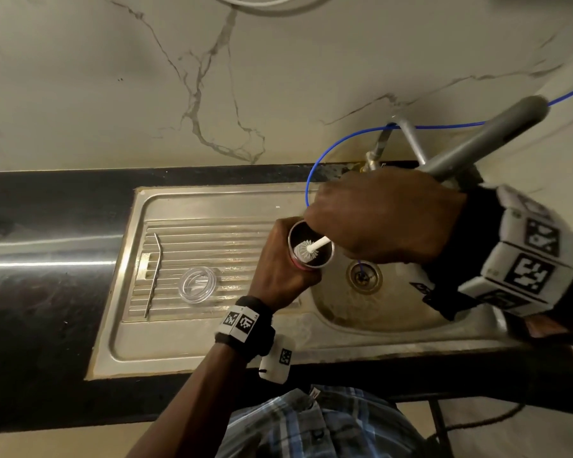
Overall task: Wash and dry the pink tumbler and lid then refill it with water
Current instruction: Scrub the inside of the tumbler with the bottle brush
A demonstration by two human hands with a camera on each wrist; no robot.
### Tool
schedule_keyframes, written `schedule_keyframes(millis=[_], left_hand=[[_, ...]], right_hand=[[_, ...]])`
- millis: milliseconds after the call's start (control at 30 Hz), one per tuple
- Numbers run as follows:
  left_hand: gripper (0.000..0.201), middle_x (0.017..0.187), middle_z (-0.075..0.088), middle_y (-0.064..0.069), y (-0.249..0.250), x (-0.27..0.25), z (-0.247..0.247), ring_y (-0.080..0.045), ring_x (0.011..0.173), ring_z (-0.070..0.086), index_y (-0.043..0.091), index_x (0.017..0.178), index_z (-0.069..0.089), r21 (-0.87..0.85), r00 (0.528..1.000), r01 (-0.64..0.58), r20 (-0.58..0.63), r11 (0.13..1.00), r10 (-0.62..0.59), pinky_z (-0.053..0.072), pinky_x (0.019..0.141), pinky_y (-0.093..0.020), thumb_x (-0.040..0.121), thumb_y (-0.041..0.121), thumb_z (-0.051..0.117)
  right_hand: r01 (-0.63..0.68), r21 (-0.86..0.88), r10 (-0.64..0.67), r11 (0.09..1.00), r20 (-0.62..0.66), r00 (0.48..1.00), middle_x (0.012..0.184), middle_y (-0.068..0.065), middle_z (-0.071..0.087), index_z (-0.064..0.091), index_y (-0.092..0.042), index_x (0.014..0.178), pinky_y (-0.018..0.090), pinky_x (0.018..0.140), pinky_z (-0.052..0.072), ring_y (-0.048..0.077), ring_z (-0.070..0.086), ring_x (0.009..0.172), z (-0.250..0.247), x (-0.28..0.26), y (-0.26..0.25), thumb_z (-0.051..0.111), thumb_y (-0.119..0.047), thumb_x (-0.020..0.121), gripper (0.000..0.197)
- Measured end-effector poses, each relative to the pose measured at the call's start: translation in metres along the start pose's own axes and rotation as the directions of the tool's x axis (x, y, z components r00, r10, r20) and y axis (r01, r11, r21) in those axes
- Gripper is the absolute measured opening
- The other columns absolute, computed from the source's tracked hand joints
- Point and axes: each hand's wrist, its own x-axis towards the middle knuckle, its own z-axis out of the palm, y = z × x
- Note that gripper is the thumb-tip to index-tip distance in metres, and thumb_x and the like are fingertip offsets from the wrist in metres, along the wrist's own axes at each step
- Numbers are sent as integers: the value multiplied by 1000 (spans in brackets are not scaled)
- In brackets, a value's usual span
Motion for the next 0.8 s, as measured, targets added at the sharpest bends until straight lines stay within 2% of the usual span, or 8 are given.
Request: schedule_keyframes(millis=[167, 300, 400, 500, 567, 633, 733, 800], left_hand=[[82, 118, 67, 5, 11, -2, 4, -4, 100, 67, 32, 126, 48, -2, 999, 5, 33, 1000, -5, 50, 77, -14, 64, 3, 93], [89, 119, 65, 4, 22, -2, 4, -2, 100, 67, 53, 117, 41, 3, 998, -10, 61, 1000, 10, 46, 76, -10, 63, 6, 94], [85, 117, 65, 8, 30, 0, 2, -3, 99, 67, 46, 119, 42, -22, 998, -18, 54, 1000, 19, 50, 76, -15, 65, 7, 96], [85, 115, 64, 13, 32, 2, -1, 0, 98, 67, 50, 117, 41, -33, 998, -36, 53, 999, 37, 49, 75, -16, 66, 8, 95], [84, 119, 58, 27, 29, 1, 0, 7, 101, 63, 44, 123, 47, -8, 995, -31, 92, 999, 32, 46, 76, -9, 65, 7, 95], [74, 119, 52, 41, 24, -1, 2, 11, 102, 62, 26, 129, 59, 12, 995, 14, 97, 1000, -15, 48, 77, -10, 64, 10, 93], [70, 118, 68, 19, 17, -7, 3, 3, 100, 69, 18, 129, 64, -7, 995, 73, 66, 997, -72, 59, 76, -33, 63, 21, 90], [73, 115, 69, 12, 21, -11, 3, 2, 100, 69, 26, 128, 59, -22, 997, 64, 44, 998, -63, 58, 76, -27, 65, 16, 94]], right_hand=[[-2, 18, 1, 1000, 25, 1000, 88, -4, 37, 38, -22, 84, 36, 68, 41, 20, 45, 80, 6, 9, 2, 52, -16, 100, 23], [-8, 18, 8, 1000, -12, 1000, 72, -4, 31, 26, -20, 67, 35, 66, 42, 21, 47, 76, 14, 19, 13, 51, -13, 99, 41], [-12, -15, 12, 1000, 15, 1000, 92, 1, 54, 49, -20, 84, 37, 69, 46, 22, 54, 83, 23, 23, 17, 44, -18, 104, 21], [28, -58, -25, 998, 47, 999, 105, 0, 60, 60, -20, 104, 36, 70, 45, 23, 64, 96, 30, 19, 14, 40, -23, 108, 20], [72, -56, -69, 996, 58, 996, 104, -3, 61, 59, -21, 102, 35, 71, 43, 21, 64, 97, 34, 15, 9, 44, -24, 107, 16], [93, -36, -92, 995, 26, 995, 92, -8, 49, 43, -27, 86, 34, 69, 38, 20, 58, 88, 33, 12, 3, 45, -22, 106, 20], [82, 21, -83, 996, 15, 996, 77, -10, 28, 21, -30, 73, 31, 64, 32, 13, 38, 73, 29, 13, 1, 47, -22, 104, 41], [58, 84, -61, 995, 36, 997, 88, -7, 46, 42, -30, 82, 31, 69, 36, 14, 42, 76, 33, 18, 3, 46, -24, 104, 23]])
